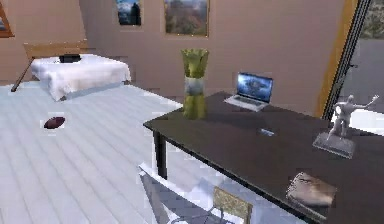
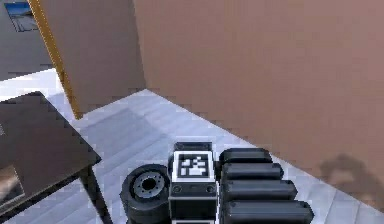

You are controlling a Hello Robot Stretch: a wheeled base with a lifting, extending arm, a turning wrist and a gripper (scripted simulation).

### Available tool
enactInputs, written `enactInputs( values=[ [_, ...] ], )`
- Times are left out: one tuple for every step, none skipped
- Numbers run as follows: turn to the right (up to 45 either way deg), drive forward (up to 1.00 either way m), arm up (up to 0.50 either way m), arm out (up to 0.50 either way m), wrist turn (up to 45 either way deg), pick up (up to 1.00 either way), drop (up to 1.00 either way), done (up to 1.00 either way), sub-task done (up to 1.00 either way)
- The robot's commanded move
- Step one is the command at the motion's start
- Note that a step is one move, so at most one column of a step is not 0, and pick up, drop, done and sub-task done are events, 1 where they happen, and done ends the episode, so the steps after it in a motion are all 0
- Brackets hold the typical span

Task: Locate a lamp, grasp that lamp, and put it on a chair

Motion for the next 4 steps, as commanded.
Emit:
enactInputs(
  values=[
    [6.0,0.0,0.0,0.0,0.0,0.0,0.0,0.0,0.0],
    [-42.0,0.0,0.0,0.0,0.0,0.0,0.0,0.0,0.0],
    [39.0,0.0,0.0,0.0,0.0,0.0,0.0,0.0,0.0],
    [21.0,0.0,0.0,0.0,0.0,0.0,0.0,0.0,0.0]
  ],
)
